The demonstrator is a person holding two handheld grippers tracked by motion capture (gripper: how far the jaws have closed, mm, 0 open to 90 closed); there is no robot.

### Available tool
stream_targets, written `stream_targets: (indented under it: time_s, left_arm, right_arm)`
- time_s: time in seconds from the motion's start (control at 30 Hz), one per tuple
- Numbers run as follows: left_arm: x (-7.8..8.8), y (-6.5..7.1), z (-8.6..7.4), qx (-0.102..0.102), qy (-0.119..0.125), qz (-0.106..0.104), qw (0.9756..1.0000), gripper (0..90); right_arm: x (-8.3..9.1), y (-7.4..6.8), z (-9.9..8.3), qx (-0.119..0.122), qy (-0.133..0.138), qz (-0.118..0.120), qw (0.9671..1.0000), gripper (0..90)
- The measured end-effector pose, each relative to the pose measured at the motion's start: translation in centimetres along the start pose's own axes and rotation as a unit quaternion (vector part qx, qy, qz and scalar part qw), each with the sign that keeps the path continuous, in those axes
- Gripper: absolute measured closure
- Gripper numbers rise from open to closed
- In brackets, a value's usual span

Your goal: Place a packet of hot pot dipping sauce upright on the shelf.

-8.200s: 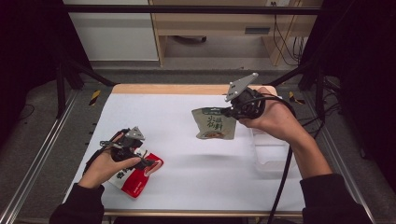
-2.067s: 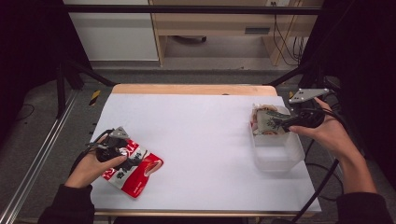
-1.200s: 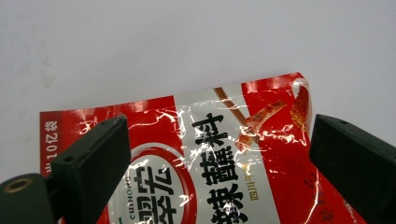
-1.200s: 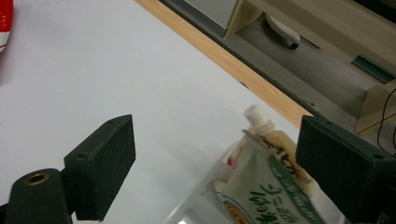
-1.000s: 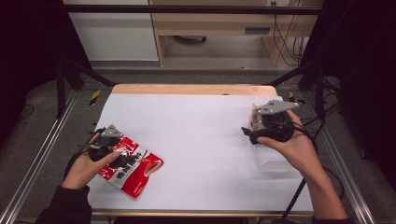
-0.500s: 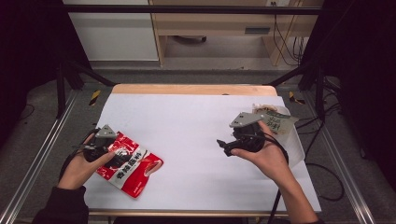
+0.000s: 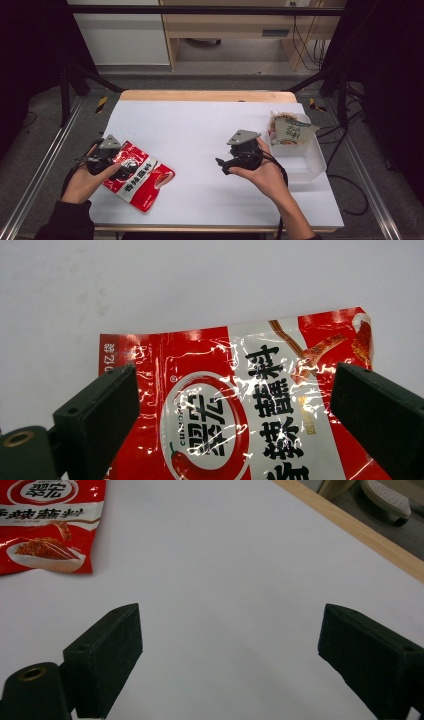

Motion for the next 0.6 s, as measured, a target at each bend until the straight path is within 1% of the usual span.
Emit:
stream_targets:
  time_s: [0.03,0.07,0.1,0.2,0.23,0.27,0.3,0.37,0.4,0.43,0.47,0.5,0.53,0.57,0.6]
  left_arm:
    - [0.0,0.0,-0.2,0.003,0.0,0.0,1.0,5.9]
    - [0.0,0.0,-0.3,0.005,0.002,0.001,1.0,5.9]
    - [0.1,0.0,-0.5,0.006,-0.001,0.002,1.0,5.8]
    - [0.4,-0.1,-0.9,0.01,0.001,0.013,0.9999,6.0]
    - [0.5,-0.1,-1.1,0.016,0.006,0.017,0.9997,6.0]
    - [0.6,-0.2,-1.3,0.014,0.006,0.02,0.9997,6.0]
    - [0.8,-0.2,-1.6,0.017,0.007,0.026,0.9995,6.1]
    - [1.0,-0.2,-2.1,0.023,0.011,0.033,0.9991,6.1]
    - [1.3,-0.3,-2.7,0.029,0.017,0.037,0.9988,6.1]
    - [1.3,-0.3,-2.7,0.029,0.017,0.037,0.9988,6.1]
    - [1.4,-0.4,-2.9,0.032,0.019,0.04,0.9985,6.1]
    - [1.5,-0.5,-3.1,0.03,0.016,0.042,0.9985,6.1]
    - [1.6,-0.5,-3.2,0.031,0.018,0.047,0.9983,6.1]
    - [1.7,-0.6,-3.5,0.031,0.021,0.05,0.998,6.1]
    - [1.8,-0.7,-3.6,0.033,0.023,0.05,0.998,6.1]
  right_arm:
    - [-0.5,-0.5,-0.2,0.0,-0.004,0.002,1.0,10.7]
    - [-0.5,-0.5,-0.2,0.0,-0.004,0.002,1.0,10.7]
    - [-1.0,-0.9,-0.6,-0.002,-0.005,0.007,1.0,10.4]
    - [-1.4,-1.3,-0.9,-0.002,-0.008,0.006,0.9999,9.8]
    - [-1.6,-1.4,-1.1,-0.004,-0.01,0.005,0.9999,9.8]
    - [-1.9,-1.6,-1.4,-0.009,-0.009,0.008,0.9999,9.8]
    - [-2.1,-1.7,-1.5,-0.01,-0.01,0.01,0.9999,9.8]
    - [-2.6,-2.1,-2.3,-0.008,-0.01,0.002,0.9999,9.9]
    - [-2.7,-2.2,-2.6,-0.015,-0.01,0.0,0.9998,9.9]
    - [-2.7,-2.2,-2.6,-0.015,-0.01,0.0,0.9998,9.9]
    - [-2.7,-2.4,-3.0,-0.016,-0.007,-0.002,0.9998,10.3]
    - [-2.7,-2.4,-3.0,-0.016,-0.007,-0.002,0.9998,10.3]
    - [-2.7,-2.5,-3.2,-0.021,-0.005,-0.009,0.9997,10.5]
    - [-2.8,-2.6,-3.5,-0.021,-0.008,-0.01,0.9997,10.1]
    - [-2.7,-2.6,-3.7,-0.019,-0.008,-0.013,0.9997,10.1]
Point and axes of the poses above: each handheld gripper's, and its own axes: x roughly backward along the jaws, z roughly out of its top, y roughly to its right, the point moved 2 cm from there along -x, roughly forward along the jaws, and after that the axes turned 8 degrees about -z, right-handed, at the moved point
